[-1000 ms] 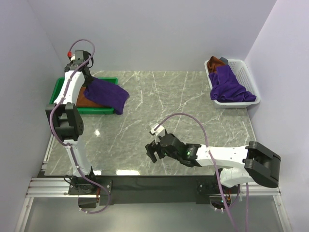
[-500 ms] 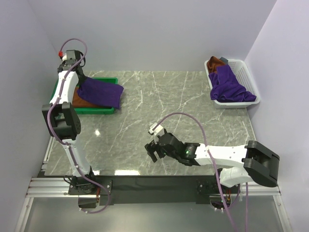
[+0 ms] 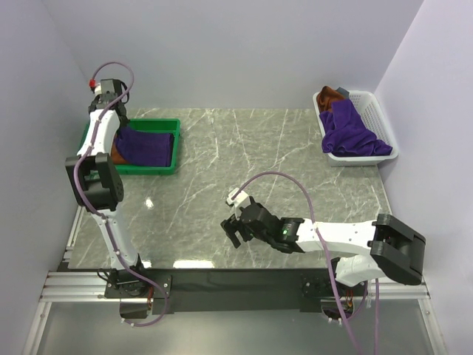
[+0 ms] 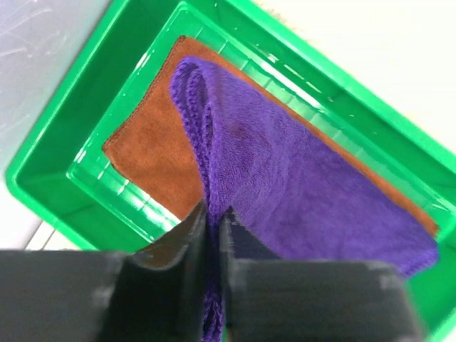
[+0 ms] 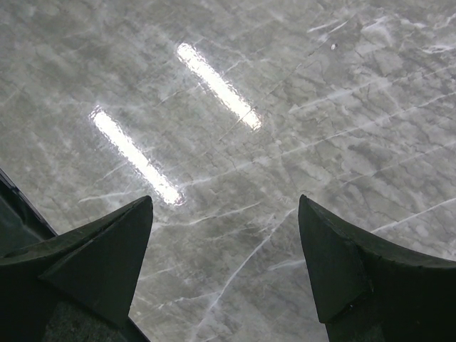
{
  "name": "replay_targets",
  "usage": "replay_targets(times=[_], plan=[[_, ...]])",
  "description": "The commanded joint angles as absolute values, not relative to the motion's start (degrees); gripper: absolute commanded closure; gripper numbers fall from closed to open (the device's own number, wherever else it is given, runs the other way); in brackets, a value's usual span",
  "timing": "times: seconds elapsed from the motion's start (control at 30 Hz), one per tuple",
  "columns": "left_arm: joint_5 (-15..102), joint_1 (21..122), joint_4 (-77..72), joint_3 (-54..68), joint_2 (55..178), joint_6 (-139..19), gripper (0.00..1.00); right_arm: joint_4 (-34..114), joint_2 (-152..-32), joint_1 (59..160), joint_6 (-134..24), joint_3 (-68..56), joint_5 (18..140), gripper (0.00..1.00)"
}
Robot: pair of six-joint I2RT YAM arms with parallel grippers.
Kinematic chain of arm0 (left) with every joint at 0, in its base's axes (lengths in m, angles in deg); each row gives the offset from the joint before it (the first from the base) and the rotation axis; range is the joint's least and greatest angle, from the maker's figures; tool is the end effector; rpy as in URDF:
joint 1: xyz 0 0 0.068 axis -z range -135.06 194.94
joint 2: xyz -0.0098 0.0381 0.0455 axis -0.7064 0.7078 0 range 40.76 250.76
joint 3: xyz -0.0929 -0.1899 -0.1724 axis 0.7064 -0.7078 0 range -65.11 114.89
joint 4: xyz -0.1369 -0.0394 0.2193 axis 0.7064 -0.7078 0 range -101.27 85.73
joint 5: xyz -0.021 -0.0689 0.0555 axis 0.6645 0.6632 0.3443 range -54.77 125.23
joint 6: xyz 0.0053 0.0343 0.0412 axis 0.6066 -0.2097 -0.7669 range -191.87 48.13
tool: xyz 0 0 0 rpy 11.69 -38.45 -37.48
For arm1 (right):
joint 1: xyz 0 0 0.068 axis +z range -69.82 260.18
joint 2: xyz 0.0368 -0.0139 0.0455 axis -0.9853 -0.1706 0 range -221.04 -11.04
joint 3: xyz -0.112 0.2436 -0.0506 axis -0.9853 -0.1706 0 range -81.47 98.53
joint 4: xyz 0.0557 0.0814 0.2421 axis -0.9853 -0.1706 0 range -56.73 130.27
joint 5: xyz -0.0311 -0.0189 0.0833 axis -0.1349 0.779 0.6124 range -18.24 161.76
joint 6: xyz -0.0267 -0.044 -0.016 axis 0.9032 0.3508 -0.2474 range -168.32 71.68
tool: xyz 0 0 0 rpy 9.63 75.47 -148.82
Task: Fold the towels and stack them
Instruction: Neatly place the folded towel into the bin
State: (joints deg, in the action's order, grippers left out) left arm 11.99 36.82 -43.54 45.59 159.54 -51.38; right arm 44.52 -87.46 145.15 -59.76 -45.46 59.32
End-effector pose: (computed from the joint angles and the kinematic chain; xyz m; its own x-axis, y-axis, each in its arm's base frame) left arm 0.4637 0.0804 0.2915 -0.5439 -0.4027 -0.7362 -0.6246 0.7802 0.0347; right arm 0.1217 0.2425 0.1929 -0.4056 -0.4108 -0.8165 -0.7457 0.6654 0.0357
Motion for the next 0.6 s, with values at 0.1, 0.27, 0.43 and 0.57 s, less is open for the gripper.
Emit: replay_targets(times=[0.1, 0.27, 0.43, 0.57], plan=[[5.20, 36.24, -39.78, 44.32, 162.48, -52.71, 0.57, 44.23, -88.21, 144.78, -59.04, -42.45, 59.02, 0.11], [-5.96, 35.80, -38.29, 45.54, 164.16, -53.50, 0.23, 43.26, -87.77, 144.78, -58.78, -42.27, 58.67, 0.11], [-12.14, 35.45, -43.11, 52.47, 166.89, -51.31, 0.03, 40.72, -87.33, 143.46, -60.09, -40.70, 55.86, 0.11], [-7.68, 35.54, -44.96, 51.79, 163.56, -48.68, 0.00, 34.92, -85.40, 136.72, -61.85, -37.01, 53.75, 0.11]])
